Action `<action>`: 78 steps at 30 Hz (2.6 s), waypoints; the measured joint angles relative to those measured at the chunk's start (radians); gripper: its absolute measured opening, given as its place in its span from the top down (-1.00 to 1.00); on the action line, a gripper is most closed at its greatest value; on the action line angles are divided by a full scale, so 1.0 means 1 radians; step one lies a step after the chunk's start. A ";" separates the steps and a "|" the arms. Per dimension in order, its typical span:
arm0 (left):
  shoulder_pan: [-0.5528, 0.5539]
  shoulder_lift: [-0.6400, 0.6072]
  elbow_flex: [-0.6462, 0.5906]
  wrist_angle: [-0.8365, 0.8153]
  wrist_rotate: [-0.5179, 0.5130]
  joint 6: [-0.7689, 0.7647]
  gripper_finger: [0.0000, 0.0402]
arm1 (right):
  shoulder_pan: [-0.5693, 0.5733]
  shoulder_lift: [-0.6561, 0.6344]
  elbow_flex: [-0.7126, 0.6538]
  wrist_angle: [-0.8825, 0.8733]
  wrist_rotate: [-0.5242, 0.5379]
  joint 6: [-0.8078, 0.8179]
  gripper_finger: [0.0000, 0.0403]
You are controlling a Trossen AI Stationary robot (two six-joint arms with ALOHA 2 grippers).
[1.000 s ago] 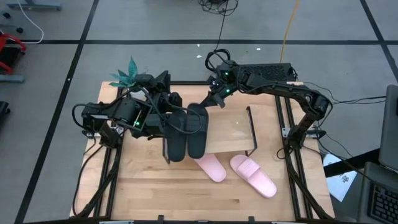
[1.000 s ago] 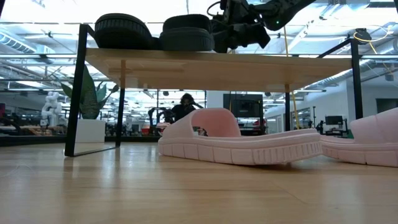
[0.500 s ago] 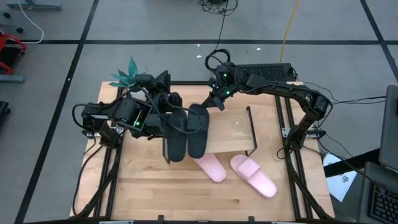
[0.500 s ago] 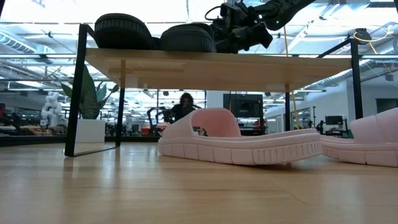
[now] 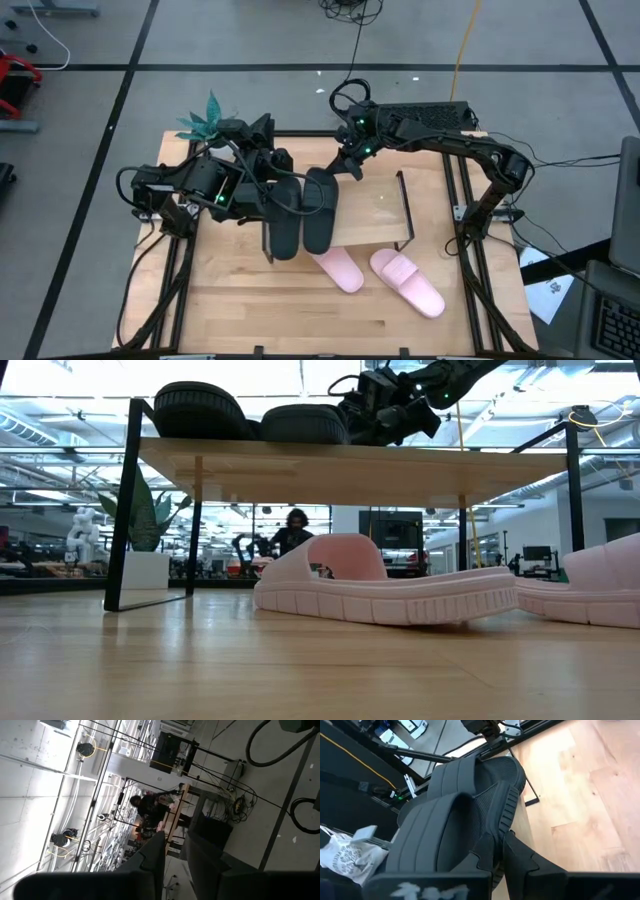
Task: Pick and place slides into the shelf
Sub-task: Put the black slipper on the shelf
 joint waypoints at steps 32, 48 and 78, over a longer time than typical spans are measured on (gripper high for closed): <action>0.000 0.000 0.000 0.000 0.000 0.001 0.60 | 0.000 0.109 0.000 0.054 -0.031 0.018 0.91; 0.000 0.000 0.000 0.000 0.000 0.001 0.60 | 0.003 0.108 0.000 0.026 -0.087 0.028 0.87; 0.000 0.000 0.000 0.000 0.000 0.001 0.60 | 0.014 0.108 -0.001 0.027 -0.020 -0.010 0.51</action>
